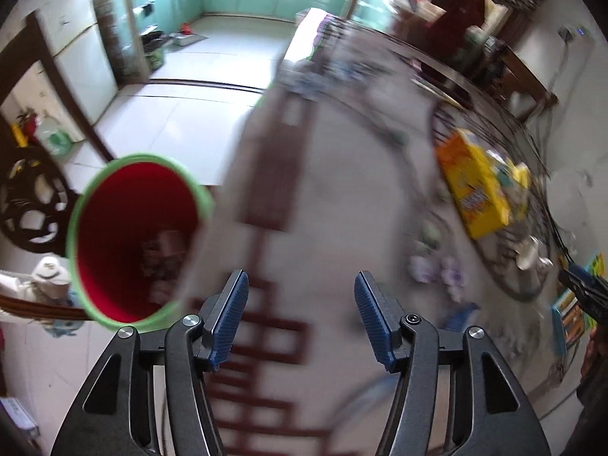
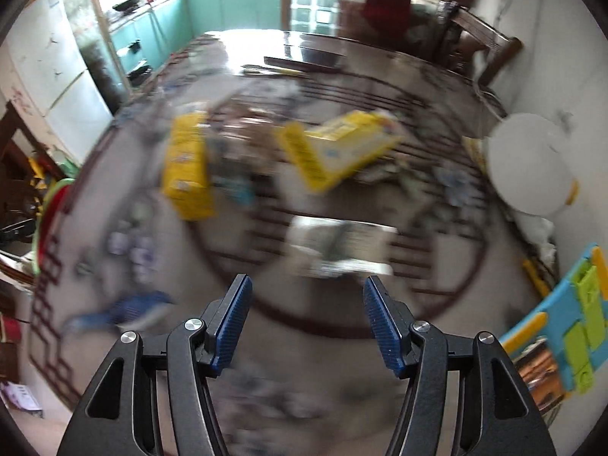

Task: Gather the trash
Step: 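Move both open grippers back toward the trash on the table, then grasp yellow juice carton with left gripper while right gripper grasps white paper cup, then carry the carton and paper cup with both grippers over the red bin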

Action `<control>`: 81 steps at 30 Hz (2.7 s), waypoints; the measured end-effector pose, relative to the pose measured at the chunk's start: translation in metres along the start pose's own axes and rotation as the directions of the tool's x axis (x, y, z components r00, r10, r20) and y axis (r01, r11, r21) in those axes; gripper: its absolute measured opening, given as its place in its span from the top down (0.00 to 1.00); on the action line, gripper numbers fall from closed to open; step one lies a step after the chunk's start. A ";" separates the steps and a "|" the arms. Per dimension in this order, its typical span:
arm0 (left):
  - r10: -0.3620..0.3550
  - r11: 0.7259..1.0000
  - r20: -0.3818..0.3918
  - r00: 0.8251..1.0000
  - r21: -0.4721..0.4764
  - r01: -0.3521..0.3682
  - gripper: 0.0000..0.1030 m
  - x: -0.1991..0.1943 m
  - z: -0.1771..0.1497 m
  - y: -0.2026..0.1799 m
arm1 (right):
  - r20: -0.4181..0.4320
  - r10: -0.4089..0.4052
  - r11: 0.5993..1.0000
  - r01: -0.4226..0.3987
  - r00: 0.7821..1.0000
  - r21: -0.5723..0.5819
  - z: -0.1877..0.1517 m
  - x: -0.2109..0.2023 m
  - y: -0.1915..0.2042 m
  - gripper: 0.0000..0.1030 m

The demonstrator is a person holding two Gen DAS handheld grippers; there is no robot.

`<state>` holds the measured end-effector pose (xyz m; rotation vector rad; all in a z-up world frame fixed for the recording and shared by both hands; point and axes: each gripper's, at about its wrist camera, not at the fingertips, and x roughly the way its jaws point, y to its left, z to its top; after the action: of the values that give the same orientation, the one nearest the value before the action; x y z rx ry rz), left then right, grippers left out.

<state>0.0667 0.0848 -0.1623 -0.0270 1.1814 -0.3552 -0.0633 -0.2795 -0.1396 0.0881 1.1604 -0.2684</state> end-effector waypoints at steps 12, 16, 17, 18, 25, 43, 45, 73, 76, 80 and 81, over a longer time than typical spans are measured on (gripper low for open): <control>-0.124 0.965 -0.066 0.990 0.222 0.136 0.36 0.023 0.001 -0.161 | 0.013 0.025 0.968 -0.021 1.000 -0.248 0.014 0.038 -0.010 0.42; -0.117 0.958 -0.076 0.990 0.254 0.133 0.36 0.026 0.005 -0.181 | -0.052 0.067 0.947 -0.080 0.996 -0.312 0.014 0.060 0.000 0.42; -0.116 0.958 -0.078 0.990 0.255 0.132 0.35 0.027 0.007 -0.185 | -0.058 0.071 0.944 -0.086 0.996 -0.318 0.013 0.062 0.000 0.42; -0.117 0.959 -0.079 0.990 0.252 0.133 0.35 0.028 0.010 -0.188 | -0.067 0.076 0.941 -0.094 0.995 -0.324 0.012 0.066 -0.001 0.42; -0.115 0.973 -0.095 0.989 0.191 0.131 0.34 0.056 0.036 -0.207 | -0.107 0.138 0.945 -0.163 0.985 -0.284 0.012 0.078 -0.017 0.42; 0.004 0.995 -0.084 0.996 0.095 0.004 0.65 0.082 0.065 -0.175 | -0.055 0.411 0.887 -0.385 0.910 0.254 0.004 0.083 -0.063 0.40; 0.010 0.996 -0.081 0.997 0.085 -0.003 0.65 0.079 0.063 -0.169 | -0.036 0.466 0.831 -0.423 0.884 0.360 0.000 0.092 -0.058 0.36; -0.021 0.998 -0.018 1.000 -0.052 0.020 0.65 0.023 0.018 -0.101 | 0.077 0.512 0.838 -0.517 0.856 0.175 0.042 0.055 -0.017 0.99; -0.031 0.998 -0.005 1.000 -0.058 0.030 0.65 0.014 0.016 -0.097 | 0.106 0.524 0.831 -0.535 0.845 0.156 0.047 0.038 -0.012 0.98; -0.042 0.997 0.010 0.999 -0.057 0.042 0.65 0.006 0.014 -0.095 | 0.124 0.540 0.821 -0.554 0.832 0.139 0.051 0.022 -0.002 0.98; -0.041 0.998 0.015 0.999 -0.053 0.042 0.65 0.003 0.013 -0.094 | 0.124 0.536 0.825 -0.549 0.835 0.133 0.050 0.019 0.001 0.98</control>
<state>0.0555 -0.0076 -0.1409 -0.1003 1.1775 -0.3600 -0.0116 -0.2922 -0.1374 0.5431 0.9825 0.1441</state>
